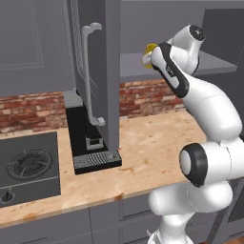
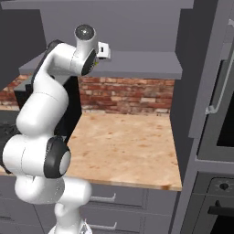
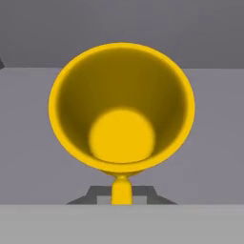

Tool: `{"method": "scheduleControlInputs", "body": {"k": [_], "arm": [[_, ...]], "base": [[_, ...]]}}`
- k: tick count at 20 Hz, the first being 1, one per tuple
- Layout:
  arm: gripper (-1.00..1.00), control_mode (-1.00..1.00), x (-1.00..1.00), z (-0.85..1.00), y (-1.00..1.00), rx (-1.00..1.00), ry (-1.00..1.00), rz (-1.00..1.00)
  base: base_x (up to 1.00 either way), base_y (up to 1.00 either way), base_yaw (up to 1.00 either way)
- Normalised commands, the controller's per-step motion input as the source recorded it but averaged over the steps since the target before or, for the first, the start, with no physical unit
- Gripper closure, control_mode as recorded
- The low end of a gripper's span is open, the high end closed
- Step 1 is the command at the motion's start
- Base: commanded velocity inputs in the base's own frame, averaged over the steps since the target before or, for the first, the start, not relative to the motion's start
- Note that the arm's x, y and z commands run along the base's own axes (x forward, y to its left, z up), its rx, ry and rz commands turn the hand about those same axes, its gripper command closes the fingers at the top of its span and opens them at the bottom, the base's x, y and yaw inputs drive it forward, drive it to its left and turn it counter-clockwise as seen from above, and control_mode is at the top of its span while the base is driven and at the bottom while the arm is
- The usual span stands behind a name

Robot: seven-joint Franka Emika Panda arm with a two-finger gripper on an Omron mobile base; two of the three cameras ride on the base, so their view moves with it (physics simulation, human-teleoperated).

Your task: Move the mug from next to the sink to the open cabinet. Then, move the bowl with the sweet potato to the fridge to clear the area for faucet cleaning.

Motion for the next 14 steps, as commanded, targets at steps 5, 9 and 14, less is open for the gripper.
{"method": "scheduleControlInputs", "body": {"k": [5, 9, 14], "arm": [[1.0, -1.0, 0.67, 0.0, 0.0, 0.0, 0.04, 0.0], [1.0, -1.0, 0.56, -0.32, 0.04, -0.1, 0.07, 0.0], [-1.0, -1.0, 0.59, -0.04, 0.08, -0.04, 0.0, -0.01]], "base": [[0.0, 0.0, 0.0], [0.0, 0.0, 0.0], [0.0, 0.0, 0.0]]}}
